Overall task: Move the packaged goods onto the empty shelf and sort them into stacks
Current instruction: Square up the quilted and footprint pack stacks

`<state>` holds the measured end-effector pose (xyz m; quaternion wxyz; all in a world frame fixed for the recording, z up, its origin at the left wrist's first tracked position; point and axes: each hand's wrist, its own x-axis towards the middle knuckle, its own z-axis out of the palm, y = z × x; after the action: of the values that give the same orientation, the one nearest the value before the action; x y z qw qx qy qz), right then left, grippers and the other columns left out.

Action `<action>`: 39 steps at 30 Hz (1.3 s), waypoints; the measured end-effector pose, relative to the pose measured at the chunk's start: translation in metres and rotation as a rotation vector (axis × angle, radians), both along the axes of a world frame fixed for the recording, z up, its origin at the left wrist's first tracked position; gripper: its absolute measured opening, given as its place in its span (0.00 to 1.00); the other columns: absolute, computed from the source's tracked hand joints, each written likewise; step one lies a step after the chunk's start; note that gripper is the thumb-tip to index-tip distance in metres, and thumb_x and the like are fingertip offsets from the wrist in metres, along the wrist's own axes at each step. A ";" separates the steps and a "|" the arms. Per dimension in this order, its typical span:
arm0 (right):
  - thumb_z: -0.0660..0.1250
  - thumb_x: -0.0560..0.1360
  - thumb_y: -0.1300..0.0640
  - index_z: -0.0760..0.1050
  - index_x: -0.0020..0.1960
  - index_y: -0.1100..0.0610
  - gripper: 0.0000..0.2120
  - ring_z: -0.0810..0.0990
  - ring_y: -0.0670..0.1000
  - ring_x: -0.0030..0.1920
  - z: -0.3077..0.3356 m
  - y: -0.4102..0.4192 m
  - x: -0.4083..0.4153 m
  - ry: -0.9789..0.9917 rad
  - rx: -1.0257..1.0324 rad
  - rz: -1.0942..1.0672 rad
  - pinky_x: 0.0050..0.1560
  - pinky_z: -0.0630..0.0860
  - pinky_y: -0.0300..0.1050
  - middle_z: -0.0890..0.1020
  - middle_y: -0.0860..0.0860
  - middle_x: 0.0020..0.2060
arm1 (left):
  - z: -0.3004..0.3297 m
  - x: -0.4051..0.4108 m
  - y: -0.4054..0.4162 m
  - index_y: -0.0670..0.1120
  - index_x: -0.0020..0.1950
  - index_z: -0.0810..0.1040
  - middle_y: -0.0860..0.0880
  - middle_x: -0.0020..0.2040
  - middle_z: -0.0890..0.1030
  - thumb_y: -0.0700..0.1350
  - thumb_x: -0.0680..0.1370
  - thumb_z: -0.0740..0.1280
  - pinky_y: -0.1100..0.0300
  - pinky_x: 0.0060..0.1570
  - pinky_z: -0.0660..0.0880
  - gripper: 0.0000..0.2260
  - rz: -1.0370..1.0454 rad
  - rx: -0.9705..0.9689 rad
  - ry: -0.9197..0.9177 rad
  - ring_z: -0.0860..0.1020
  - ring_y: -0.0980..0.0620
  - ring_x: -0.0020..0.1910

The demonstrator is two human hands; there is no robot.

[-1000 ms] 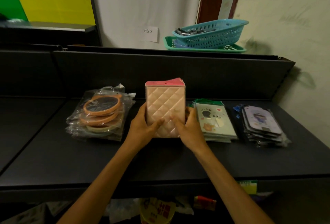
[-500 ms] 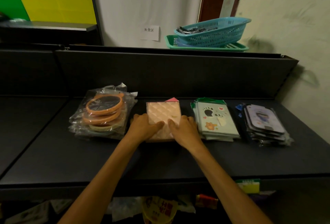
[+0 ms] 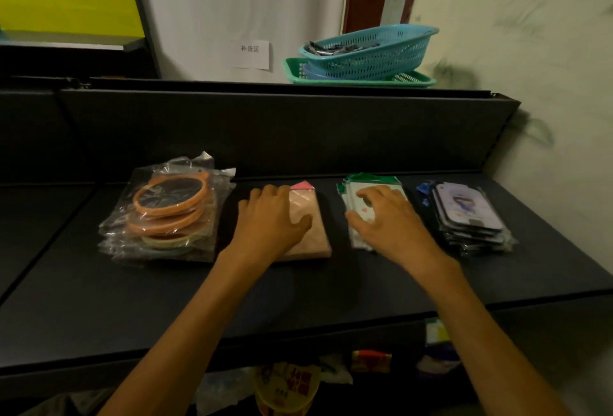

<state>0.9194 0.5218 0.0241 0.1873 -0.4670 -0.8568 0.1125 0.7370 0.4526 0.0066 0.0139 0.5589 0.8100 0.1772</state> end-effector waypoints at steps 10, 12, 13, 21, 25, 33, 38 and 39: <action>0.62 0.77 0.44 0.68 0.69 0.56 0.25 0.67 0.55 0.65 -0.007 0.052 0.069 -0.158 0.070 -0.068 0.63 0.64 0.49 0.72 0.54 0.65 | 0.000 0.065 0.043 0.47 0.71 0.65 0.45 0.67 0.70 0.61 0.74 0.64 0.46 0.64 0.66 0.30 -0.178 -0.041 0.026 0.67 0.43 0.66; 0.62 0.77 0.44 0.66 0.70 0.55 0.25 0.67 0.54 0.66 -0.009 0.062 0.075 -0.165 0.054 -0.035 0.64 0.64 0.49 0.71 0.54 0.66 | 0.000 0.076 0.053 0.46 0.71 0.65 0.44 0.66 0.71 0.62 0.74 0.64 0.46 0.63 0.67 0.31 -0.159 -0.041 0.018 0.68 0.43 0.65; 0.62 0.77 0.45 0.66 0.70 0.56 0.26 0.66 0.54 0.67 -0.011 0.066 0.077 -0.163 0.044 -0.009 0.65 0.64 0.49 0.70 0.54 0.67 | 0.001 0.082 0.057 0.46 0.71 0.65 0.44 0.66 0.71 0.62 0.74 0.64 0.47 0.63 0.68 0.31 -0.142 -0.040 0.010 0.68 0.43 0.64; 0.62 0.77 0.45 0.58 0.73 0.58 0.30 0.69 0.56 0.66 -0.023 0.088 0.071 -0.031 -0.183 0.117 0.62 0.68 0.48 0.68 0.57 0.68 | 0.003 0.114 0.081 0.45 0.71 0.67 0.45 0.65 0.75 0.59 0.73 0.69 0.58 0.57 0.70 0.32 0.051 -0.131 -0.282 0.74 0.46 0.61; 0.63 0.77 0.47 0.52 0.76 0.57 0.34 0.71 0.57 0.65 -0.027 0.094 0.070 0.039 -0.347 0.155 0.61 0.71 0.50 0.67 0.58 0.69 | 0.012 0.120 0.086 0.43 0.69 0.68 0.44 0.64 0.75 0.55 0.73 0.71 0.60 0.51 0.68 0.30 0.129 -0.172 -0.410 0.74 0.49 0.56; 0.62 0.78 0.49 0.49 0.76 0.57 0.33 0.70 0.57 0.66 -0.026 0.096 0.073 0.118 -0.415 0.194 0.61 0.72 0.49 0.65 0.58 0.70 | 0.004 0.111 0.097 0.40 0.65 0.69 0.45 0.57 0.75 0.48 0.63 0.80 0.54 0.51 0.74 0.35 0.341 -0.059 -0.856 0.74 0.50 0.52; 0.63 0.78 0.50 0.51 0.75 0.57 0.32 0.71 0.57 0.65 -0.023 0.099 0.074 0.162 -0.444 0.193 0.54 0.68 0.43 0.68 0.58 0.69 | -0.002 0.103 0.096 0.41 0.53 0.78 0.42 0.49 0.83 0.45 0.58 0.81 0.47 0.53 0.79 0.26 0.298 -0.004 -1.083 0.82 0.45 0.48; 0.64 0.78 0.51 0.52 0.75 0.56 0.32 0.71 0.57 0.65 -0.022 0.099 0.075 0.178 -0.457 0.198 0.54 0.68 0.43 0.68 0.57 0.69 | -0.001 0.104 0.095 0.41 0.54 0.77 0.42 0.50 0.83 0.44 0.59 0.81 0.46 0.53 0.79 0.27 0.282 0.001 -1.125 0.82 0.45 0.48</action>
<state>0.9945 0.6209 0.0021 0.1396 -0.3992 -0.8309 0.3615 0.8412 0.5478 0.0055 0.4185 0.2656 0.7444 0.4474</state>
